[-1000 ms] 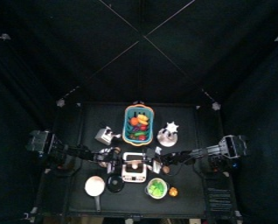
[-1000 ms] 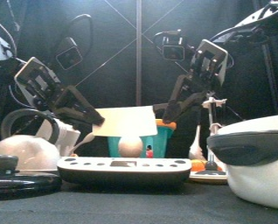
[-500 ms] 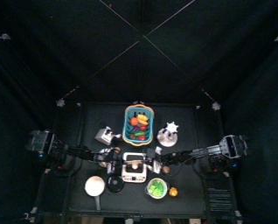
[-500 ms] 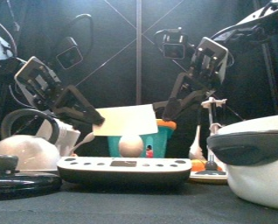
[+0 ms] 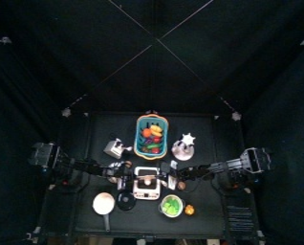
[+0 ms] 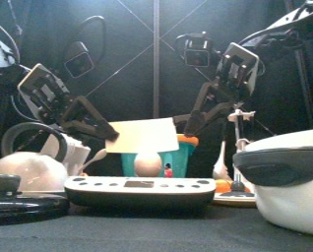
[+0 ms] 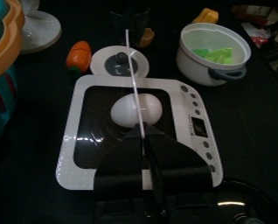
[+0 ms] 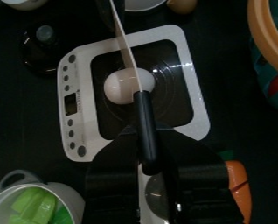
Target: Cut egg
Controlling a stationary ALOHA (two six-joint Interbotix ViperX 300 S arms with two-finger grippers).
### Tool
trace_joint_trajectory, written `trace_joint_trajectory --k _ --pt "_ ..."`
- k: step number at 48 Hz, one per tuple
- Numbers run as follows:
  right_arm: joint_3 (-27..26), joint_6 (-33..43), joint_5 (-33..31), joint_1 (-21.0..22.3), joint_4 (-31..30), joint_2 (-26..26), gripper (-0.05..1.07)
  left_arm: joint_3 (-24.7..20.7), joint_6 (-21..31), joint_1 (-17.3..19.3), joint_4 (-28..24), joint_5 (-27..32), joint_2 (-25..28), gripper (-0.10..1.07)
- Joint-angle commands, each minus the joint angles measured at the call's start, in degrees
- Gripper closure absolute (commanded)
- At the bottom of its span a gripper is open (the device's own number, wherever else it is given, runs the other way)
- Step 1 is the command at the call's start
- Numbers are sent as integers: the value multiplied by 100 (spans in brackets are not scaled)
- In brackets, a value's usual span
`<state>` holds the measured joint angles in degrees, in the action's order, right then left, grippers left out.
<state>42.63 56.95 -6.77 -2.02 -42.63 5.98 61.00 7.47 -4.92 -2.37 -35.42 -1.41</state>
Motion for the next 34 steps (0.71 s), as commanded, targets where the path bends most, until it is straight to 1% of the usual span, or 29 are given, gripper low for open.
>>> trace_joint_trajectory --k 1,16,34 --pt "-62 18 -35 105 9 114 61 -18 -9 -132 -26 53 -44 66" --pt "-9 18 -88 97 9 413 61 18 -9 -132 -53 62 -325 66" --pt "0 26 -88 70 9 281 61 26 0 -132 -35 62 -255 66"
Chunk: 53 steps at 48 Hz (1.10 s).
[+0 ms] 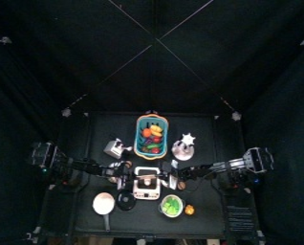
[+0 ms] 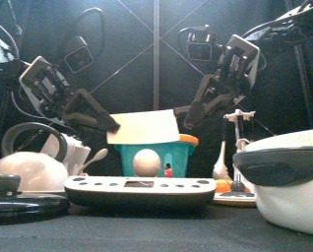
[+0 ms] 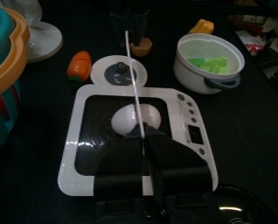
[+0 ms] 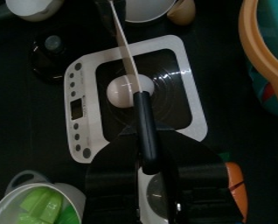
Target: Cut egg
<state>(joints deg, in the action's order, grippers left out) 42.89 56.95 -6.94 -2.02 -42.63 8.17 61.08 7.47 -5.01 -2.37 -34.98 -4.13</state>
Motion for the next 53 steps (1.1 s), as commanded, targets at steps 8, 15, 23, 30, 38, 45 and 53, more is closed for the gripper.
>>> trace_joint_trajectory --k 8,15,23,30,38,45,53 --pt "-18 26 -62 70 26 -26 61 18 26 -132 -26 18 88 66" --pt "-18 26 -62 62 53 -70 61 26 26 -141 -18 26 105 66" --pt "-18 35 -62 62 62 -97 61 26 26 -149 -18 26 105 66" --pt "-9 44 -62 53 62 -105 61 26 35 -149 -9 114 105 66" --pt "-9 44 -62 53 62 -97 61 18 26 -149 44 141 97 66" --pt "-9 35 -62 53 62 -35 61 0 18 -149 35 141 53 66" --pt "-9 35 -70 53 62 -18 61 -9 9 -149 35 141 -26 66"
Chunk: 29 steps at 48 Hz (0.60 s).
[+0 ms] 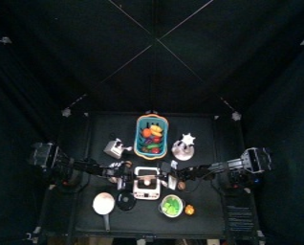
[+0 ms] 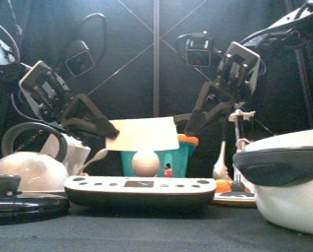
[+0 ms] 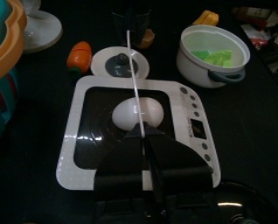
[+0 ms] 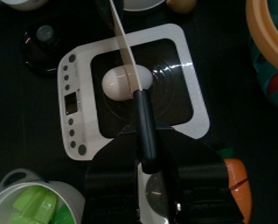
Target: Cut egg
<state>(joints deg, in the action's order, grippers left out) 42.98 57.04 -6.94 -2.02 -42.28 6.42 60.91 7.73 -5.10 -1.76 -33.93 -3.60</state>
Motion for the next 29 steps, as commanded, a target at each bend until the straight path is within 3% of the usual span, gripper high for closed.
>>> trace_joint_trajectory --k 1,29 --pt "-18 26 -62 53 26 167 61 18 -18 -141 -18 35 -88 66" --pt "-18 44 -70 44 35 158 61 26 9 -211 -18 35 -88 66"
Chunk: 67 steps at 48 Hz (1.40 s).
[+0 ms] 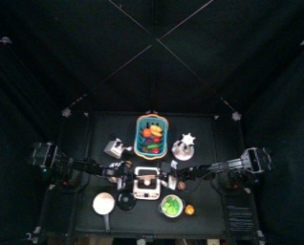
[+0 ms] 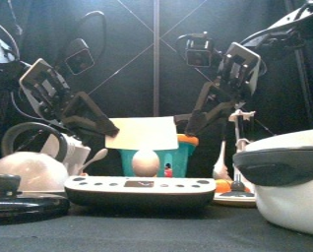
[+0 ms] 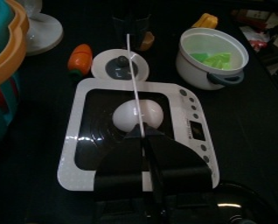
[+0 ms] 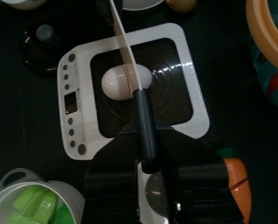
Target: Cut egg
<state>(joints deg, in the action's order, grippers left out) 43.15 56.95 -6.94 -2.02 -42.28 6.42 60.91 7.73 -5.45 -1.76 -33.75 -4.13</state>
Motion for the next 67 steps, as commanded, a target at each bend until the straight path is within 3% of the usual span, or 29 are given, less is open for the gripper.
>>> trace_joint_trajectory --k 1,67 --pt "-26 53 -70 44 26 158 61 18 9 -185 -18 18 -35 66" --pt "-44 18 -62 88 -26 141 61 9 -44 -53 -35 18 35 66"
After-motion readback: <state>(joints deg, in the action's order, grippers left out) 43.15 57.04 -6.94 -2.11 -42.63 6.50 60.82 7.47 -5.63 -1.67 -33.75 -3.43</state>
